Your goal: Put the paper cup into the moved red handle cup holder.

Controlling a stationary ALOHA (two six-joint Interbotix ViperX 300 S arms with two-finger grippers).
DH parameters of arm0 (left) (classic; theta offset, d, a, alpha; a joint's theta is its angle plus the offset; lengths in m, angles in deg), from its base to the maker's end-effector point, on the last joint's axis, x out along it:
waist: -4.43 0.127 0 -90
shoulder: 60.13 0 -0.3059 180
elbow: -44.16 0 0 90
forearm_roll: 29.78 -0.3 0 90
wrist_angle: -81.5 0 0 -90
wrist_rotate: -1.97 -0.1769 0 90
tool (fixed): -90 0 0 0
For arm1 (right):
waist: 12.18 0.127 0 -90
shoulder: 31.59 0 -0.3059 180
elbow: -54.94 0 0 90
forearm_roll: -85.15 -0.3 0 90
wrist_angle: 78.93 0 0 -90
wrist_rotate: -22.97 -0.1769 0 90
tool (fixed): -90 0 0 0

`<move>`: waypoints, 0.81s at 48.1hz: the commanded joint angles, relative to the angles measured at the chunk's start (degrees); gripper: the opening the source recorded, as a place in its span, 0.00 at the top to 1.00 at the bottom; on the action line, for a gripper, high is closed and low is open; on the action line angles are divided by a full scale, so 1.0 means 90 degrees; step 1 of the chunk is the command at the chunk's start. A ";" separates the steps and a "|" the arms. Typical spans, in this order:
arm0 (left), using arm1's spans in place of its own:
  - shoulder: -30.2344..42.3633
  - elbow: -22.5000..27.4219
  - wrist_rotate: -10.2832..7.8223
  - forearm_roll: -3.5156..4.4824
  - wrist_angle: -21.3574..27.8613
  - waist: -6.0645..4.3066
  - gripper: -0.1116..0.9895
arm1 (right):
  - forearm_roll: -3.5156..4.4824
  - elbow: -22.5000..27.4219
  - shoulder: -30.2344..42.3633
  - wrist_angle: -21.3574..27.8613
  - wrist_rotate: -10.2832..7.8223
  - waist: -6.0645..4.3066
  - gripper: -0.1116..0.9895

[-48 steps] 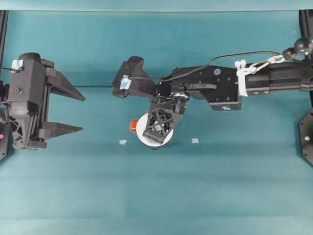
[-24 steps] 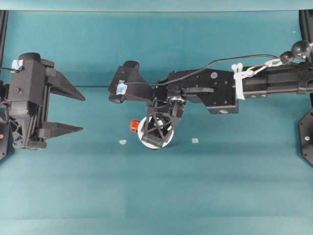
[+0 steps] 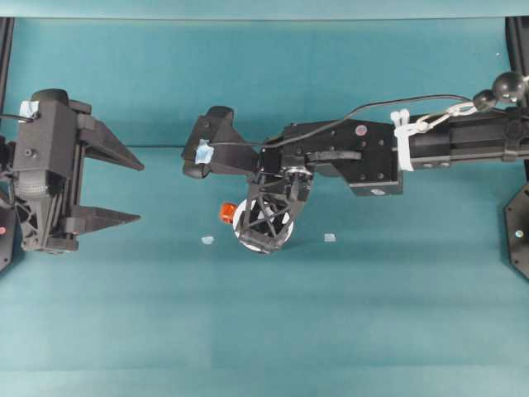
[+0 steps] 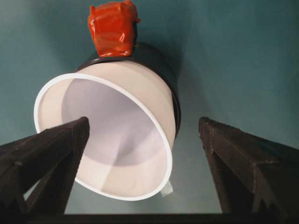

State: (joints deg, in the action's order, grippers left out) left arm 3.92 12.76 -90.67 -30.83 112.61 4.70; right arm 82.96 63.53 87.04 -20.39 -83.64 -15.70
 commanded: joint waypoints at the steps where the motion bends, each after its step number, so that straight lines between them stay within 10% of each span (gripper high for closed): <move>1: -0.0039 0.0088 0.0039 -0.0020 -0.0059 -0.0010 0.12 | 0.0078 0.0166 -0.0488 0.0137 0.0039 0.0020 0.24; 9: -0.0049 0.0068 0.0088 -0.0020 -0.0059 -0.0049 0.12 | 0.0361 0.0264 -0.1094 0.0449 0.0039 0.0029 0.25; 39: -0.0059 0.0059 0.0098 -0.0020 -0.0010 -0.0059 0.12 | 0.0410 -0.0479 -0.2598 0.0381 0.0098 0.0166 0.24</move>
State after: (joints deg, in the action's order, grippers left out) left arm 3.65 12.76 -89.88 -30.92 112.70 4.34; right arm 86.47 59.14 72.10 -16.61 -83.38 -14.55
